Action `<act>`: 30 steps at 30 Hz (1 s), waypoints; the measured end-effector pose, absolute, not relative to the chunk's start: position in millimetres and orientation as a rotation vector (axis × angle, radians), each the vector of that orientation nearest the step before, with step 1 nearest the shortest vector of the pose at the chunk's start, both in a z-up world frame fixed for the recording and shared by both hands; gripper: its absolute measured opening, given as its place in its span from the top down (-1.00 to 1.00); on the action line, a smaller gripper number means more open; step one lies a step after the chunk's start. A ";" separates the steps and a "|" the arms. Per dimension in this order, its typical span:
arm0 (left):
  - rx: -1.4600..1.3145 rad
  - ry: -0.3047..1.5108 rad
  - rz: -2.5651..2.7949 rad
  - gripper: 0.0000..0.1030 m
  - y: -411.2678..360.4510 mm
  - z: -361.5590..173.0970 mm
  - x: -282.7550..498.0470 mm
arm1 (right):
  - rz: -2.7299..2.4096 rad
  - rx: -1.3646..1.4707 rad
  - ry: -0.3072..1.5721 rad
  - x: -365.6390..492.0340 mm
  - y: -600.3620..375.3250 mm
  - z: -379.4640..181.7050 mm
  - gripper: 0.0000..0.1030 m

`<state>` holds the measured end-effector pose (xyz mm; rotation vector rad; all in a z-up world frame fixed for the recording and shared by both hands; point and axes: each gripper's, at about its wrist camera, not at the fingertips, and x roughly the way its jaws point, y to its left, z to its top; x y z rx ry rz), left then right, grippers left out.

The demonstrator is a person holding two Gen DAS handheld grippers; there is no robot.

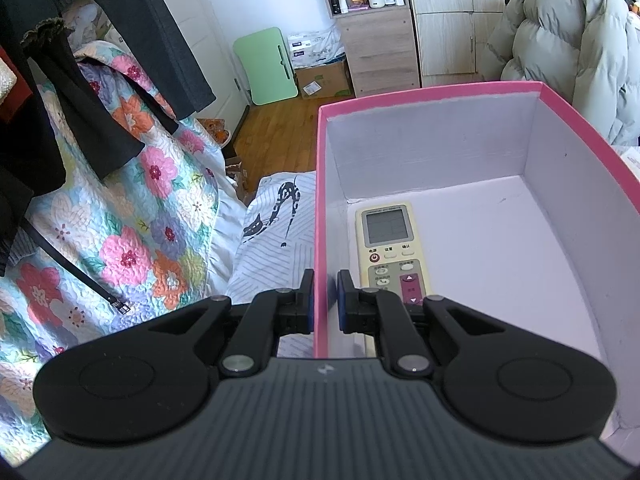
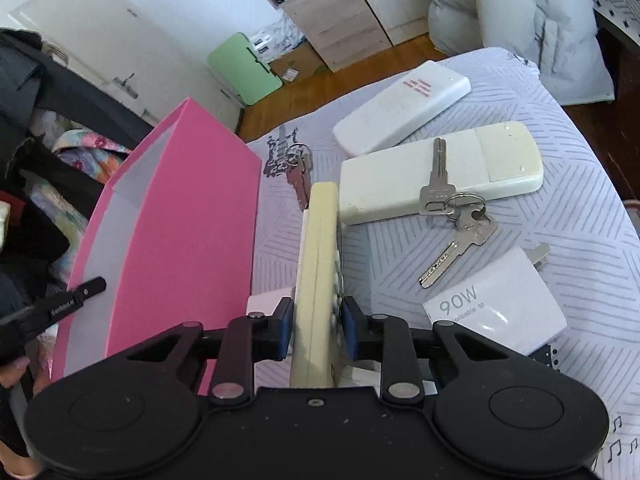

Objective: Organize rigid objects
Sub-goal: 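Carry the TCL remote with the right tool over the pink box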

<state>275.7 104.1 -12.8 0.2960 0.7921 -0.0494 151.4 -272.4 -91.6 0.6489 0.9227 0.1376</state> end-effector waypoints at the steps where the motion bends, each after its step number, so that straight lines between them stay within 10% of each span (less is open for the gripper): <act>1: 0.298 0.792 -0.048 0.81 104.0 -13.0 276.0 | 0.143 0.651 0.912 151.8 -273.4 -91.1 0.42; 19: 0.283 0.798 -0.046 0.81 104.0 -11.5 276.6 | 0.306 0.316 0.642 157.8 -223.3 16.0 0.59; 30: 0.244 0.805 -0.044 0.82 111.4 -9.9 278.8 | 0.485 -0.067 0.858 261.8 -76.0 -1.6 0.59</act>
